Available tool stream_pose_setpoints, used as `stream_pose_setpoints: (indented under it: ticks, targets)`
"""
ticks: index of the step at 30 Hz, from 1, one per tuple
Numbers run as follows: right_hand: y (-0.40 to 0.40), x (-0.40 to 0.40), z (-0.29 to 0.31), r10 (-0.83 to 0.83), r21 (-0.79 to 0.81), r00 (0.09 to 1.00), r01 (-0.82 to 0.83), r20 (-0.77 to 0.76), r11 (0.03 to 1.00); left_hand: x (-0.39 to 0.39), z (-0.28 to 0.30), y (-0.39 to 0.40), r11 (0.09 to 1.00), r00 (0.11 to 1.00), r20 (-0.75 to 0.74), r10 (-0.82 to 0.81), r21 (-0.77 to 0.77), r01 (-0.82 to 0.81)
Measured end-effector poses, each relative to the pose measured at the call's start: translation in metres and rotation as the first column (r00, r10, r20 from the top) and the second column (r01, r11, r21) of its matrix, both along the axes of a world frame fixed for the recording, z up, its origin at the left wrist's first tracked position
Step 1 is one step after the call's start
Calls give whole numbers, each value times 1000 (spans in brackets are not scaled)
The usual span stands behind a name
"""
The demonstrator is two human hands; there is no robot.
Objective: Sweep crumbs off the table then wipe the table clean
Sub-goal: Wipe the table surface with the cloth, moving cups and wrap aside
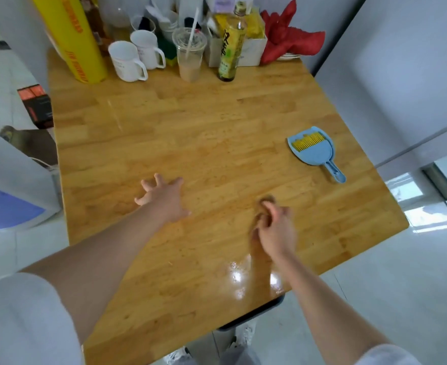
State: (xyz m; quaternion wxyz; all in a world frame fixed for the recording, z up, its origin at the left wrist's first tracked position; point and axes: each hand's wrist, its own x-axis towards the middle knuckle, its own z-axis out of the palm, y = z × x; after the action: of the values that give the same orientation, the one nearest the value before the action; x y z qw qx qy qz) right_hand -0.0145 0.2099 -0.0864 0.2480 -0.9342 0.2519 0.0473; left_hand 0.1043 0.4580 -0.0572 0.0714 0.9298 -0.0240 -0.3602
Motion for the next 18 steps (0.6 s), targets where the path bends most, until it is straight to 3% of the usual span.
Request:
stream_pose_setpoints:
  ticks: [1,2,3,4,5,6,7,8,9,10,11,12,13,14,15,16,17,18]
  targets:
    - [23,-8,1,305,51,952,-304,-15,951,1,0,0,1000,1000,-2,-1,2,1]
    - [39,-16,4,554,131,830,-544,-60,829,3,1,-1,1000,1000,-8,0,1,0]
    - [43,-20,6,705,183,702,-683,-102,707,5,1,-2,1000,1000,-19,4,-3,-5]
    - [33,-16,11,746,197,656,-721,-114,664,6,1,-3,1000,1000,-29,11,-9,-11]
    - [13,-8,10,697,165,707,-678,-117,716,8,1,-4,1000,999,-31,14,-12,-15]
    - [-10,5,12,553,133,829,-540,-87,831,9,0,-5,1000,999,-28,17,-14,-18]
    - [-36,19,13,297,107,955,-293,-21,950,10,-1,-5,1000,999,-25,20,-15,-20]
    - [-58,34,15,-70,136,997,64,36,989,10,-2,-6,1000,999,-25,25,-14,-25]
    - [-71,46,14,-411,200,910,394,50,897,11,-3,-6,1000,999,-26,26,-10,-26]
    - [-69,53,10,-588,218,808,567,41,795,10,-4,-7,1000,999,-27,29,-5,-30]
    - [-51,61,4,-578,153,815,566,47,810,11,-5,-7,999,999,-27,35,-1,-35]
    - [-23,65,-3,-418,89,906,412,64,907,12,-6,-8,999,999,-27,40,1,-40]
    - [13,64,-9,-135,39,988,133,75,990,12,-7,-8,999,999,-26,44,-1,-44]
    - [45,58,-12,198,14,977,-200,77,980,13,-8,-8,999,999,-24,44,-2,-44]
    - [69,50,-12,475,30,878,-477,55,879,13,-9,-7,999,999,-22,40,-1,-40]
    - [80,47,-9,635,81,772,-634,25,769,12,-9,-7,1000,999,-19,31,4,-31]
    - [71,51,-10,682,115,731,-679,23,725,13,-9,-6,1000,1000,-15,23,12,-23]
    - [53,60,-9,651,100,758,-651,37,752,13,-9,-6,1000,1000,-15,22,17,-22]
